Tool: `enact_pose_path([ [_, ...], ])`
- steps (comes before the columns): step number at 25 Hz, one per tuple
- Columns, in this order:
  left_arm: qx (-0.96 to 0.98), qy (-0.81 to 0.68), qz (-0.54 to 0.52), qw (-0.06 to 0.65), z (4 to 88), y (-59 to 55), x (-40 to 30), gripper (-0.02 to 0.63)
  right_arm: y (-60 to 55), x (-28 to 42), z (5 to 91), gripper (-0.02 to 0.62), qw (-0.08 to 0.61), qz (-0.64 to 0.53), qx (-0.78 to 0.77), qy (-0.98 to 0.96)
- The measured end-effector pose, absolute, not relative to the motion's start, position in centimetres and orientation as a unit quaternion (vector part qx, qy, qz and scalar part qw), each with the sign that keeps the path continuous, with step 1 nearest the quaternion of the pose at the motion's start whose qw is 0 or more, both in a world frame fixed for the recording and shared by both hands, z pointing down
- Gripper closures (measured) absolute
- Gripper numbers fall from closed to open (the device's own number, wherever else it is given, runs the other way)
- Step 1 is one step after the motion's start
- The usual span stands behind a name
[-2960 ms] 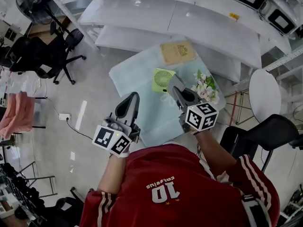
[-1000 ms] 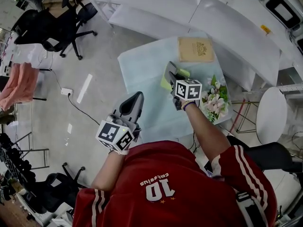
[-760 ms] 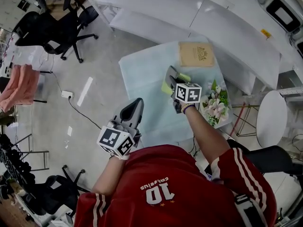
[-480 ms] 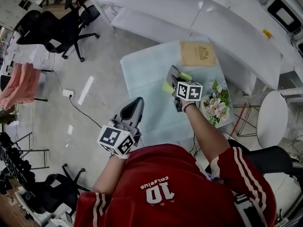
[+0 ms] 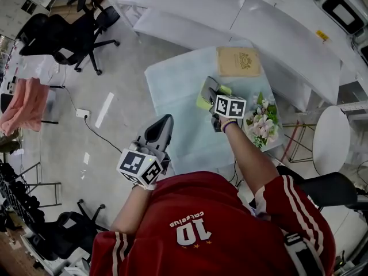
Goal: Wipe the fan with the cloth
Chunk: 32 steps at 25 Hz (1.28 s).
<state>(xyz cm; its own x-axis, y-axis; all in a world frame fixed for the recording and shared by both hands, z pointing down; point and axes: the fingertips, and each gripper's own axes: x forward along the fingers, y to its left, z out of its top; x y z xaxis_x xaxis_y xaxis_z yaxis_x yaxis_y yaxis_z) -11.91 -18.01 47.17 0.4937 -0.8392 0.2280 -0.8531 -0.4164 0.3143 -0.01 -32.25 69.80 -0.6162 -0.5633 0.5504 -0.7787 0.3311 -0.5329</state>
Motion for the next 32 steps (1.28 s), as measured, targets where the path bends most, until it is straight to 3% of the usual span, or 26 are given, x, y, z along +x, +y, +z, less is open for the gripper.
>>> enact_pose_path([
  [32, 0.85, -0.486, -0.006, 0.204, 45.7, -17.9, -10.8, 0.6, -31.3, 3.7, 70.5, 0.574, 0.138, 0.403, 0.452, -0.784],
])
